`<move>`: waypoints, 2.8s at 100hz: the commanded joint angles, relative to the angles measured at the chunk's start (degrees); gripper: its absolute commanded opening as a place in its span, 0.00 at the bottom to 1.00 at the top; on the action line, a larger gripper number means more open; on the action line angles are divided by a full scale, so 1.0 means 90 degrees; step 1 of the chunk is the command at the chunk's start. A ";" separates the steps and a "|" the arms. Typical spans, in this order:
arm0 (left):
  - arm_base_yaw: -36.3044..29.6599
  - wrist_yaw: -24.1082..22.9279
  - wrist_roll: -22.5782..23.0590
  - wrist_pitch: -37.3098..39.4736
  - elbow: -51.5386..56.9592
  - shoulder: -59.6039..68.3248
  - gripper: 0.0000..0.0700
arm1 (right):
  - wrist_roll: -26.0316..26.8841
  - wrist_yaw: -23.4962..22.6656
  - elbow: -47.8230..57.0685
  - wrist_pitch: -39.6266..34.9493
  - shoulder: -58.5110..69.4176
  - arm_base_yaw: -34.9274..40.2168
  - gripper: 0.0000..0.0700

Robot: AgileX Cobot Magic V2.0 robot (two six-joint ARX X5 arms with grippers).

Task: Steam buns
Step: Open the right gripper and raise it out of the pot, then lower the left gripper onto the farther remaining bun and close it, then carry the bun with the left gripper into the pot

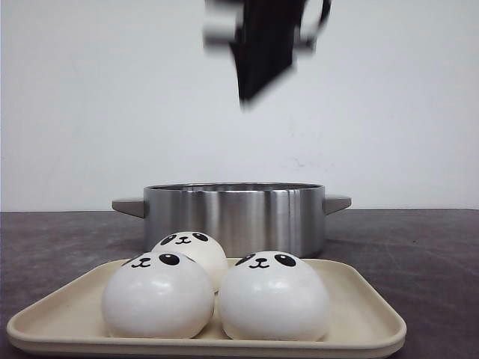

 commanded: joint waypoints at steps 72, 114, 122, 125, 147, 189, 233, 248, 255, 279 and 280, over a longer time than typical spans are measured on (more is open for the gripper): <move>-0.1525 -0.0304 -0.1076 0.0170 0.0104 0.4852 0.96 | 0.1324 0.2076 0.0155 -0.1761 -0.3920 0.2441 0.01; -0.1656 -0.1025 -0.1851 0.1426 0.0192 0.6149 0.96 | 0.1613 0.2208 0.0153 -0.2183 -0.4265 0.2446 0.01; -0.1685 -0.1030 -0.1887 0.1455 0.0219 0.6263 0.96 | 0.1627 0.2205 0.0153 -0.2215 -0.4260 0.2446 0.01; -0.1693 -0.1030 -0.1889 0.1486 0.0221 0.6295 0.96 | 0.1627 0.2208 0.0153 -0.2215 -0.4260 0.2446 0.01; -0.1690 -0.1098 -0.1972 0.1668 0.0223 0.6341 0.90 | 0.1630 0.2208 0.0153 -0.2215 -0.4257 0.2446 0.01; -0.1685 -0.1370 -0.1967 0.1151 0.0223 0.6528 0.84 | 0.1630 0.2208 0.0153 -0.2215 -0.4257 0.2446 0.01; -0.1685 -0.1396 -0.1967 0.1115 0.0223 0.6698 0.39 | 0.1749 0.2200 0.0153 -0.2395 -0.4257 0.2446 0.01; -0.1685 -0.1411 -0.1960 0.1115 0.0223 0.6698 0.00 | 0.1770 0.2203 0.0153 -0.2526 -0.4257 0.2446 0.01; -0.1685 -0.1409 -0.1938 0.1117 0.0236 0.6696 0.00 | 0.1773 0.2203 0.0153 -0.2526 -0.4260 0.2446 0.01; -0.1712 -0.1073 -0.1302 0.0379 0.1117 0.6477 0.00 | 0.1770 0.2149 0.0153 -0.2518 -0.4260 0.2446 0.01; -0.1719 -0.1030 -0.1260 0.0333 0.1173 0.6460 0.00 | 0.1773 0.2144 0.0153 -0.2516 -0.4260 0.2446 0.01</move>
